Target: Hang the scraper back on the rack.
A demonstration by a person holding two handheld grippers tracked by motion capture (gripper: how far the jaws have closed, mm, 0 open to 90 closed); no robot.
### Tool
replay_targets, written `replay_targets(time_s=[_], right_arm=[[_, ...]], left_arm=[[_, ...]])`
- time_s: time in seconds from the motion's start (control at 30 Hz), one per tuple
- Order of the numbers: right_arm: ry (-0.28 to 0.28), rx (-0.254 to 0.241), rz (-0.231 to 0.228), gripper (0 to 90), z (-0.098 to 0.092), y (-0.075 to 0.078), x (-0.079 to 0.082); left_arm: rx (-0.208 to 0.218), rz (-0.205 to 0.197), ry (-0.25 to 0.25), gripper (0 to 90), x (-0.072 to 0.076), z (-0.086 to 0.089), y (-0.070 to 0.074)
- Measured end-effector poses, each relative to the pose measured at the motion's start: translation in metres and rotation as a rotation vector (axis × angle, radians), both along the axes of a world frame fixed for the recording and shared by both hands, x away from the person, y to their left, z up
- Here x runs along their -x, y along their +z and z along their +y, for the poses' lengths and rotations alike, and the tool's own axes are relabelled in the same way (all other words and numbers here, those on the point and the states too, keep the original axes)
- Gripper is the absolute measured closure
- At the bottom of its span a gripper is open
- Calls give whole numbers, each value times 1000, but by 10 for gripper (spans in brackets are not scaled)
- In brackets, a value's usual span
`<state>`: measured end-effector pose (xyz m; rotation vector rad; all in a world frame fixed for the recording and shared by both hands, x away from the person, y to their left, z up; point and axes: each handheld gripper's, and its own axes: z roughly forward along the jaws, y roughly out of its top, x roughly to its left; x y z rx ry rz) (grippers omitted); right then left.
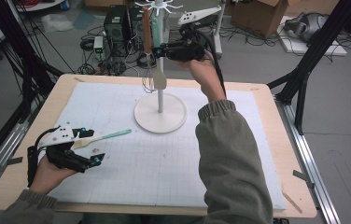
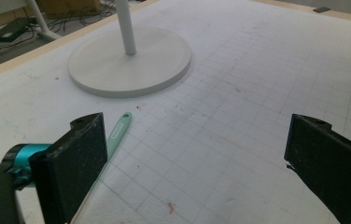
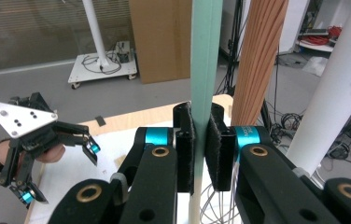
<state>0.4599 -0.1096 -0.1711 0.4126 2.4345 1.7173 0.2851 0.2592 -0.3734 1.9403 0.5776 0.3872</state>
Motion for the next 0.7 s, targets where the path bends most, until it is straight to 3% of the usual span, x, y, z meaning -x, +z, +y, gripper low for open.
replay_targets(time_s=[0.33, 0.7], right_arm=[[-10, 0, 2, 834, 0, 8, -4], [-21, -6, 23, 833, -1, 5, -10]], left_arm=[[3, -2, -2, 64, 1, 0, 1], [8, -8, -4, 64, 2, 0, 2]])
